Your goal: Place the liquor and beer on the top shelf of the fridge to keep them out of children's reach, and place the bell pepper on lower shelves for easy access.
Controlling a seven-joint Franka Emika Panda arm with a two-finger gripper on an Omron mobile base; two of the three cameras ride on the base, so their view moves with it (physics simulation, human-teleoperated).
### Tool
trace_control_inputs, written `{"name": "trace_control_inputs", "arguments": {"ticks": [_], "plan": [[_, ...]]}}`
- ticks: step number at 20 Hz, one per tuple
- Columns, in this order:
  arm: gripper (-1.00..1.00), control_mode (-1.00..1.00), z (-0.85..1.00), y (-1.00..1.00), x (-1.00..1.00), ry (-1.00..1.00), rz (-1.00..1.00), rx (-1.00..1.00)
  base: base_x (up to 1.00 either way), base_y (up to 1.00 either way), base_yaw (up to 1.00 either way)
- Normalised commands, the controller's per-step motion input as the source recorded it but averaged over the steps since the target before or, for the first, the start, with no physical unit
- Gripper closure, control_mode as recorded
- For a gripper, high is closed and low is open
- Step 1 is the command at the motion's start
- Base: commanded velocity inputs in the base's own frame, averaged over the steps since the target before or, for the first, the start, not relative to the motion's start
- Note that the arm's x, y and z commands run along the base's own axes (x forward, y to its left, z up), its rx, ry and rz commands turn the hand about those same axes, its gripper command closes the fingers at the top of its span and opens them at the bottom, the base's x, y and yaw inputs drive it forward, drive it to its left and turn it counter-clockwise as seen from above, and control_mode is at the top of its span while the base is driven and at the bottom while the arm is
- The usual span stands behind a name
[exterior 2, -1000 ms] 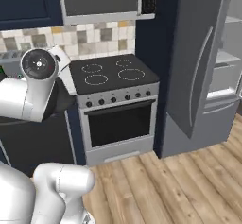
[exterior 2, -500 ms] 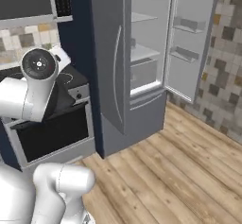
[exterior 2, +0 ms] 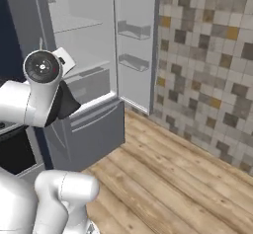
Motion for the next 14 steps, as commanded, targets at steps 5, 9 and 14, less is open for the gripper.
{"name": "trace_control_inputs", "arguments": {"ticks": [5,9,14], "plan": [[1.00,1.00,0.00,0.00,0.00,0.00,0.00,0.00,0.99,-0.27,-0.01],[1.00,1.00,0.00,0.00,0.00,0.00,0.00,0.00,0.98,-0.16,0.06],[1.00,1.00,0.00,0.00,0.00,0.00,0.00,0.00,0.80,-0.14,0.23]]}}
